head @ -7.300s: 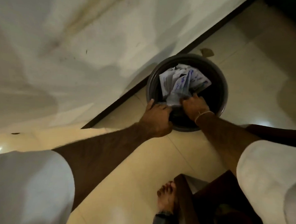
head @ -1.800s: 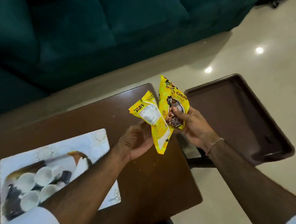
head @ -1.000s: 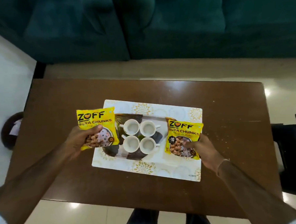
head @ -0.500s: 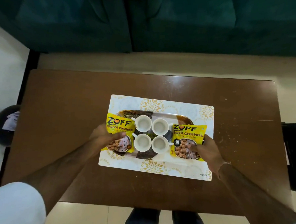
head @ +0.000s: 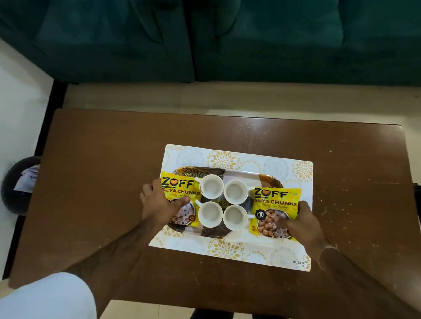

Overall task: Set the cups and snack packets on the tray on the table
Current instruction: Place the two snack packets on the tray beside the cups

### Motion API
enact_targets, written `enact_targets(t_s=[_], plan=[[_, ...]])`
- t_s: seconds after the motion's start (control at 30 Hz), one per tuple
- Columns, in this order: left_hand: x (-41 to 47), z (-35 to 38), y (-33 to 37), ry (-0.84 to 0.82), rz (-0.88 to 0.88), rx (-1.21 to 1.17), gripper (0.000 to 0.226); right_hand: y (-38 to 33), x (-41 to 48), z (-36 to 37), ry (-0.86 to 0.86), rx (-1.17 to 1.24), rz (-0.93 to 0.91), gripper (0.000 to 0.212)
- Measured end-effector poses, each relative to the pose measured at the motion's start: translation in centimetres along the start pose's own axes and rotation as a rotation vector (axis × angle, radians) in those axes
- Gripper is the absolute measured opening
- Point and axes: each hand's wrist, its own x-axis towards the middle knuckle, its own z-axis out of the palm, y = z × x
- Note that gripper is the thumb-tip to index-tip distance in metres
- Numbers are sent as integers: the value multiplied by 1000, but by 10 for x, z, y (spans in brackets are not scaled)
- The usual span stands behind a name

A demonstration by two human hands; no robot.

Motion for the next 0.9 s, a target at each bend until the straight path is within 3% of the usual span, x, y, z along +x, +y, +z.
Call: enact_targets(t_s=[0.1, 0.23, 0.4, 0.9], plan=[[-1, 2, 1, -2, -22, -8, 89, 1, -2, 0, 24, 15, -50, 43], [-13, 6, -3, 22, -55, -52, 94, 13, -8, 0, 116, -100, -62, 73], [-33, 17, -6, 30, -95, -183, 107, 27, -22, 5, 65, -87, -78, 95], [-45, 24, 3, 20, -207, -194, 115, 15, -11, -14, 9, -250, -117, 100]])
